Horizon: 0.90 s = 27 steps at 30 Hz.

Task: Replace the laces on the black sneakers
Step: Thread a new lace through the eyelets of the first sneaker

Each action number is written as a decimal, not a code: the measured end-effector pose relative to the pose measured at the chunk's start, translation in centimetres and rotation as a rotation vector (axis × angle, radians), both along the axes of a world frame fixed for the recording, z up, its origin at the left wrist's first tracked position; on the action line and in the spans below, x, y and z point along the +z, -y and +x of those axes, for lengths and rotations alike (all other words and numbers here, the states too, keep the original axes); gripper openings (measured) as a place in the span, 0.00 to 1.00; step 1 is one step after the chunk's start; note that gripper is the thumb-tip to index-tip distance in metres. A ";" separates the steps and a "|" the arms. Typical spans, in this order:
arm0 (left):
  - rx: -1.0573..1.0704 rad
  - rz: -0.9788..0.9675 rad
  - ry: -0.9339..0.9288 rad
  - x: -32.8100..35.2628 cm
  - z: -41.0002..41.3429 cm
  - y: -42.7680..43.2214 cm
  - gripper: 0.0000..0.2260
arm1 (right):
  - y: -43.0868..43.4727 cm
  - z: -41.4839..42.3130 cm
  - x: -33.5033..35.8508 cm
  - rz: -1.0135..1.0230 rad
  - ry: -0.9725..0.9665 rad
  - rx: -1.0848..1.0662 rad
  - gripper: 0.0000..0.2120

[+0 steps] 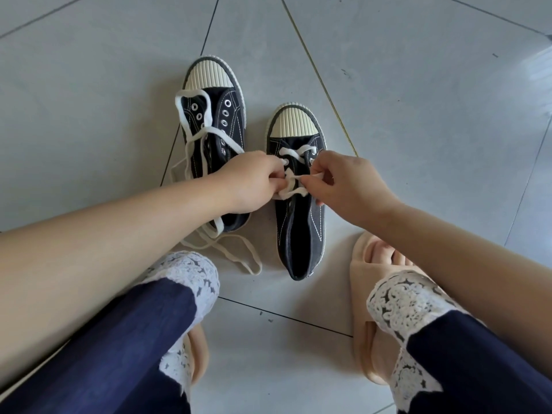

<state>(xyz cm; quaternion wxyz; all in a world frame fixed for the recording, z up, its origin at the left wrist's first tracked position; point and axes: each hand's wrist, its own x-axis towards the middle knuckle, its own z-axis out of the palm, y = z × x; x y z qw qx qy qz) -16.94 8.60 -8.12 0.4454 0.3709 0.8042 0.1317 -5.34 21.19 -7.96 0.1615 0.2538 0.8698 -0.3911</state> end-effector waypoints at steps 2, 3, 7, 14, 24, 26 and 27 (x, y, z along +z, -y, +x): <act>0.038 0.002 0.033 -0.1 0.0 0.1 0.06 | -0.1 -0.3 0.2 -0.011 0.022 0.020 0.10; 0.070 -0.008 0.054 -0.2 0.0 0.2 0.06 | -0.2 -0.4 0.2 -0.006 0.033 0.035 0.09; 0.147 -0.059 0.163 -0.2 0.3 0.4 0.05 | -0.5 -0.4 0.1 -0.007 0.078 0.025 0.06; 0.034 -0.086 0.160 0.3 0.1 0.4 0.08 | -1.0 0.2 -0.2 0.022 0.030 -0.032 0.11; 0.184 0.106 0.047 0.7 0.5 -0.6 0.15 | -1.8 0.9 -0.1 0.028 0.008 0.007 0.10; 0.247 0.165 0.032 0.7 0.4 -0.5 0.14 | -2.1 1.1 0.1 0.039 0.005 0.019 0.08; 0.281 0.190 0.033 0.7 0.4 -0.3 0.14 | -2.3 1.3 0.1 0.038 0.005 0.018 0.08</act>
